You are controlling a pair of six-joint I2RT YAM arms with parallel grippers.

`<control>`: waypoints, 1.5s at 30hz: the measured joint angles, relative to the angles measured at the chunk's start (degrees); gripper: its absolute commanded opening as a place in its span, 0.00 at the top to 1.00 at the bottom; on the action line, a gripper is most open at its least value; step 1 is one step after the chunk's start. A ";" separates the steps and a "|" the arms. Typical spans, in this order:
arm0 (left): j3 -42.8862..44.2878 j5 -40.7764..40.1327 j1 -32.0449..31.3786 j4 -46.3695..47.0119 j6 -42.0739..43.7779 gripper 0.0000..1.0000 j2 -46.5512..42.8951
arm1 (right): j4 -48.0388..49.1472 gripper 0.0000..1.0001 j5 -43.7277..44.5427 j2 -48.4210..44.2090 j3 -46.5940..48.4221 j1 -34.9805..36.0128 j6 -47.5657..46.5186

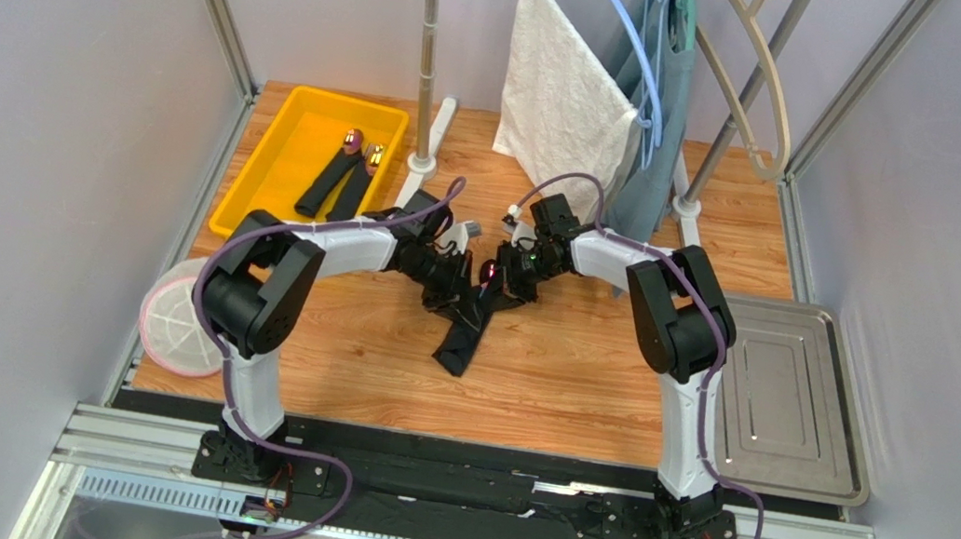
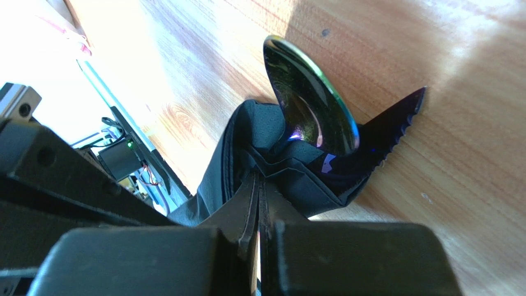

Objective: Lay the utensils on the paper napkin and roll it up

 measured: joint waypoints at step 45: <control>-3.56 8.35 -0.83 12.07 -2.01 0.69 7.89 | -11.34 0.92 4.09 -3.17 5.20 -1.14 -4.26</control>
